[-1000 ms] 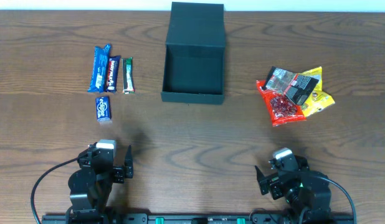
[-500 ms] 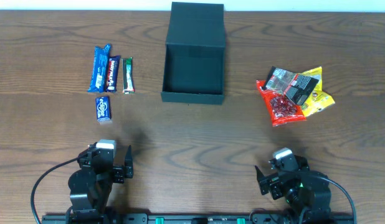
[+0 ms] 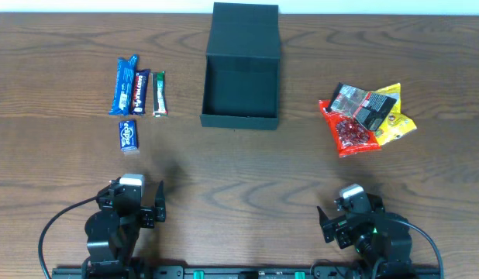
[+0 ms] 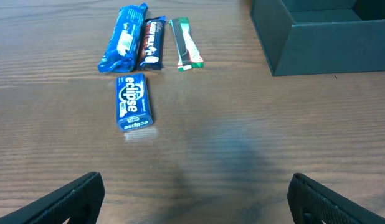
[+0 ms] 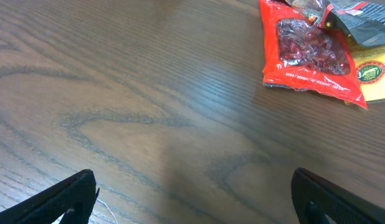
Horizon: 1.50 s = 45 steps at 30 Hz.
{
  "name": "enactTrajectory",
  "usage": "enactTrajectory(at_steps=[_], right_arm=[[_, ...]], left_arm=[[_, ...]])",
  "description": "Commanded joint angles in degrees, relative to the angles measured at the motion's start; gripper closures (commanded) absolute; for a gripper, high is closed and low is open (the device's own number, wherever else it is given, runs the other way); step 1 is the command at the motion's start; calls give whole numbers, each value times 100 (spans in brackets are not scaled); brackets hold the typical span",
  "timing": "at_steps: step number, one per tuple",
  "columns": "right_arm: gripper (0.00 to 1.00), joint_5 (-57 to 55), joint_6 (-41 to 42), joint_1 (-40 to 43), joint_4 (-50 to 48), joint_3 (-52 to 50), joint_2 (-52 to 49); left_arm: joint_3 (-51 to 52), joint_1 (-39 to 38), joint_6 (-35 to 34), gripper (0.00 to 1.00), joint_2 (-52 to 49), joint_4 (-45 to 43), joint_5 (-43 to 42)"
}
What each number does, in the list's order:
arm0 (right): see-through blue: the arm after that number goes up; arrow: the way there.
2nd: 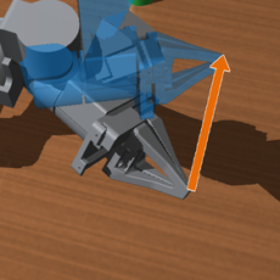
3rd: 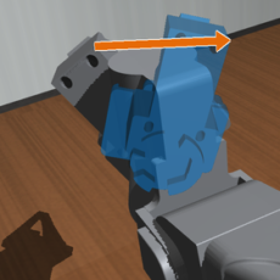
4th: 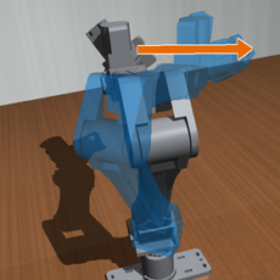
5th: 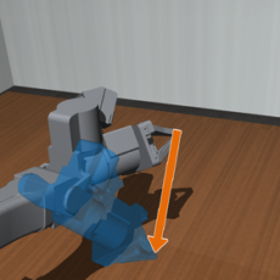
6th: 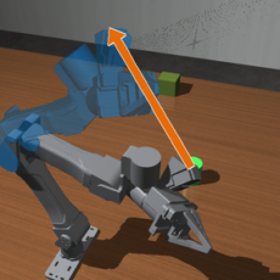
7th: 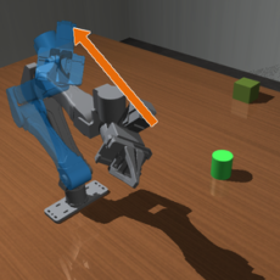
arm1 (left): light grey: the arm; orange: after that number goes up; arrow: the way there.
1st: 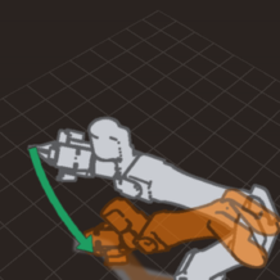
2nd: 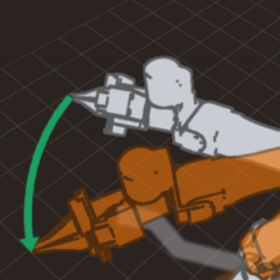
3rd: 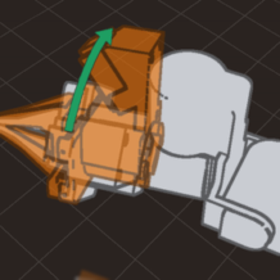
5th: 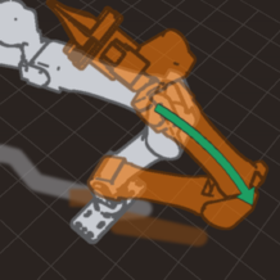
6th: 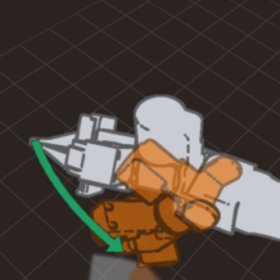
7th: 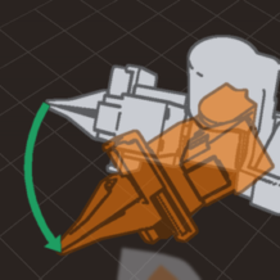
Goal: Pack container
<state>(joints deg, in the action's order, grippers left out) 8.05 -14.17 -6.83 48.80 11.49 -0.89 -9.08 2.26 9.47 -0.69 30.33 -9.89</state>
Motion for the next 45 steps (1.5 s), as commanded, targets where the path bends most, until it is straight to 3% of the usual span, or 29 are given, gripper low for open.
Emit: enactTrajectory(at_steps=[1,13,20,22,24,26,29,32,36,42,45], right_arm=[[1,31,-68,74,4,-44,57],[1,-2,-66,74,-223,-46,57],[1,1803,256,74,-1681,-46,57],[1,2116,896,74,-2044,-46,57],[1,2243,2061,74,-2385,-46,57],[1,2247,4094,74,-2546,-46,57],[1,2267,6476,74,-2186,-46,57],[1,2181,7361,76,-1945,-46,57],[1,2149,7438,76,-1967,-46,57],[1,2100,6741,74,-2234,-7,-48],[1,2017,6463,74,-2404,232,-557]], left_arm=[[76,35,83,5,44,-17,22],[76,35,83,5,44,-17,22],[76,35,83,5,44,-17,22],[79,35,83,5,44,-17,22],[79,35,83,5,44,-17,22],[79,35,83,5,44,-17,22],[76,35,83,5,44,-17,22],[79,35,83,5,44,-17,22],[79,35,83,4,44,-17,22],[79,35,83,5,44,-17,22],[76,35,83,5,44,-17,22]])
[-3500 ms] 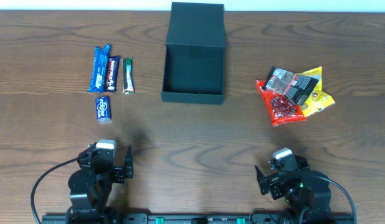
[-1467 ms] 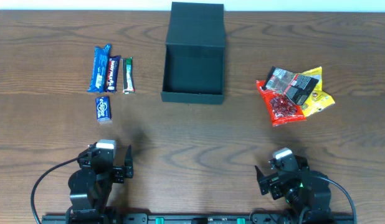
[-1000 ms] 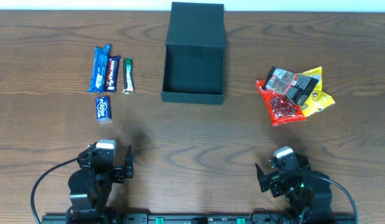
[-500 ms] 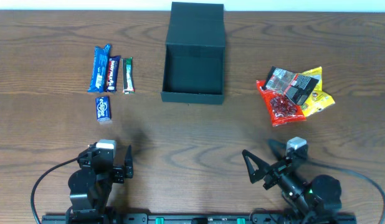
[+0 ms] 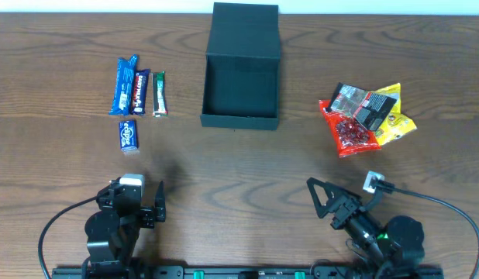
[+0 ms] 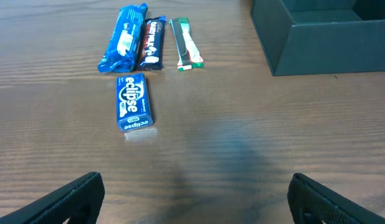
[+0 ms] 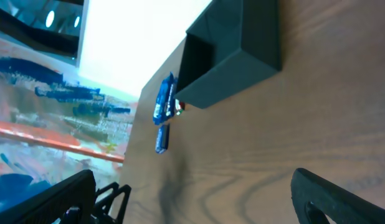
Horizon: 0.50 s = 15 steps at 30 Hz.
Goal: Pack container
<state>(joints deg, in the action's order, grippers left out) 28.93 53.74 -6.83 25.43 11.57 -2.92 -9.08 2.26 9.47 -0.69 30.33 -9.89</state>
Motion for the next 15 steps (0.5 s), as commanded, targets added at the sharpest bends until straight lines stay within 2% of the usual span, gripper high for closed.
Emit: enactTrajectory(at_steps=[1,9,15], right_arm=[[1,-118,-463,74,-74,343,-597],[1,-540,-1891,74,20,2124,-3713],[1,-1482,-2597,-293,988,4225,-6314]], left_arm=[[79,35,83,5,44,-17,22],[76,35,83,5,44,-17,22],[76,35,83,5,44,-17,22]])
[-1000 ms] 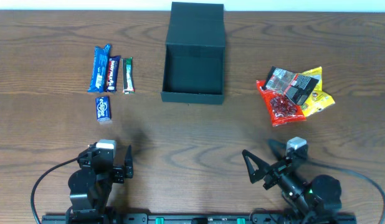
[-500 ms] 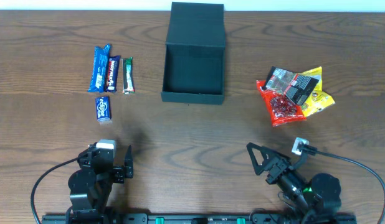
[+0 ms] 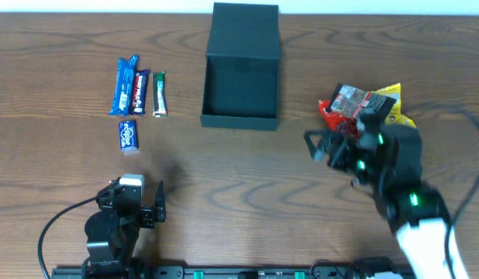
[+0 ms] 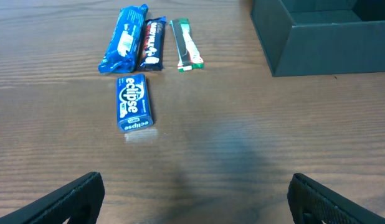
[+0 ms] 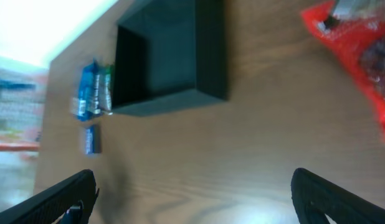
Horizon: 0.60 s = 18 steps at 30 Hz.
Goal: Pack container
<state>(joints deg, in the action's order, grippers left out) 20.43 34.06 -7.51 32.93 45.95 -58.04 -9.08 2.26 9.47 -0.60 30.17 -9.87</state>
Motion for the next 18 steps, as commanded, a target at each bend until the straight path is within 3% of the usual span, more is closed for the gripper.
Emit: enactTrajectory(at_steps=[1,9,18], right_arm=[[1,-870,-708,-352,470,1193,-1211],[1,-2168,-1038,-1276,1552,3786,-3923],[8,-2247,-953,-1338,1561,4736,-5716]], left_arm=[[76,35,83,5,35,-2,20],[76,35,83,5,35,-2,20],[76,35,83,4,35,-2,20]])
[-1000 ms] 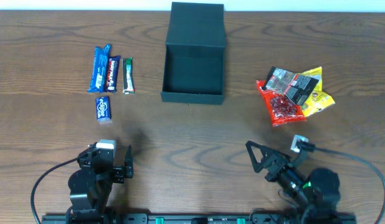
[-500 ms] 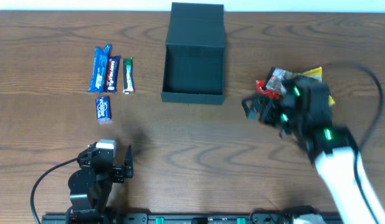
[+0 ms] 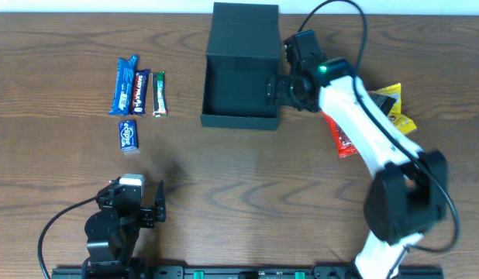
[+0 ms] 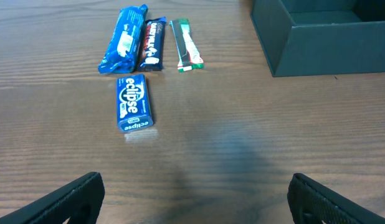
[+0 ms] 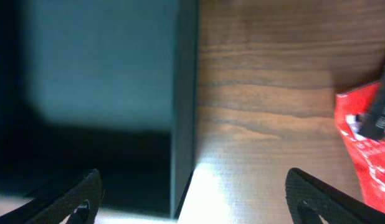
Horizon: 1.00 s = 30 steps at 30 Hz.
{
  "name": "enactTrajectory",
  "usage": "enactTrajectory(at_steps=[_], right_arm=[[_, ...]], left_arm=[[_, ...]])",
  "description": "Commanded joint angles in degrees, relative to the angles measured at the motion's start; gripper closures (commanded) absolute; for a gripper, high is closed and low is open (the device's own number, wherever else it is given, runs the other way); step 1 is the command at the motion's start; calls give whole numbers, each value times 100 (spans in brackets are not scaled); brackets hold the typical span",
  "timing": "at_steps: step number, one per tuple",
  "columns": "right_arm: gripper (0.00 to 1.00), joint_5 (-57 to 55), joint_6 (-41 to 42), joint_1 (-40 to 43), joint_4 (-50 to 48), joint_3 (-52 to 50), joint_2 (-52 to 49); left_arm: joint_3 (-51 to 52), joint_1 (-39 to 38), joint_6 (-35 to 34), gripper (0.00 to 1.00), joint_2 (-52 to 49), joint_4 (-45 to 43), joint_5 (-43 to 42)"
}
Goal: Pack container
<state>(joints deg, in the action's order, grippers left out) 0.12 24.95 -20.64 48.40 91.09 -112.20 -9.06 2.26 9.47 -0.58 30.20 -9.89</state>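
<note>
The open black box (image 3: 240, 77) stands at the table's back middle, its inside bare. My right gripper (image 5: 194, 204) is open over the box's right wall (image 5: 184, 106), one finger over the inside and one over the table; the overhead view shows the right gripper (image 3: 278, 90) at that wall. Red, black and yellow snack bags (image 3: 371, 116) lie to its right, the red bag (image 5: 364, 142) at the wrist view's edge. At the left lie a blue bar (image 4: 124, 37), a dark bar (image 4: 152, 42), a green bar (image 4: 186, 43) and an Eclipse pack (image 4: 134, 102). My left gripper (image 4: 195, 200) is open, empty, near the front edge.
The right arm (image 3: 363, 132) stretches from the front right across the snack bags to the box. The box's lid (image 3: 246, 27) stands open behind it. The left arm's base (image 3: 115, 229) sits at the front left.
My right gripper has moved from beside the snack bags, right of the box's front, to over the box's right wall. It is still open. The left arm and all items are unmoved.
Both grippers were open at the front edge, items untouched. Then the right gripper was lifted and turned near the front right. After that it was beside the snack bags. Now it is over the box's right wall, empty. The left gripper stayed put.
</note>
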Motion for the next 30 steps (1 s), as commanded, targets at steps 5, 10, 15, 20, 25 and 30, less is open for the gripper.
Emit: enactTrajectory(at_steps=[5,10,15,20,25,30], right_arm=[[10,-271,-195,-35,-42,236,-715],[25,-271,-280,-48,-87,236,-942],[67,-271,-297,-50,-44,234,-973],[98,-297,-299,-44,168,236,-973],[99,-372,-260,-46,568,234,-953],[99,-354,-122,-81,979,234,-953]], left_arm=[[74,35,83,5,33,-4,22],[76,35,83,4,33,-4,22],[76,35,83,5,33,-4,22],[76,35,83,5,33,-4,22],[74,35,83,5,33,-4,22],[74,35,83,5,33,-4,22]])
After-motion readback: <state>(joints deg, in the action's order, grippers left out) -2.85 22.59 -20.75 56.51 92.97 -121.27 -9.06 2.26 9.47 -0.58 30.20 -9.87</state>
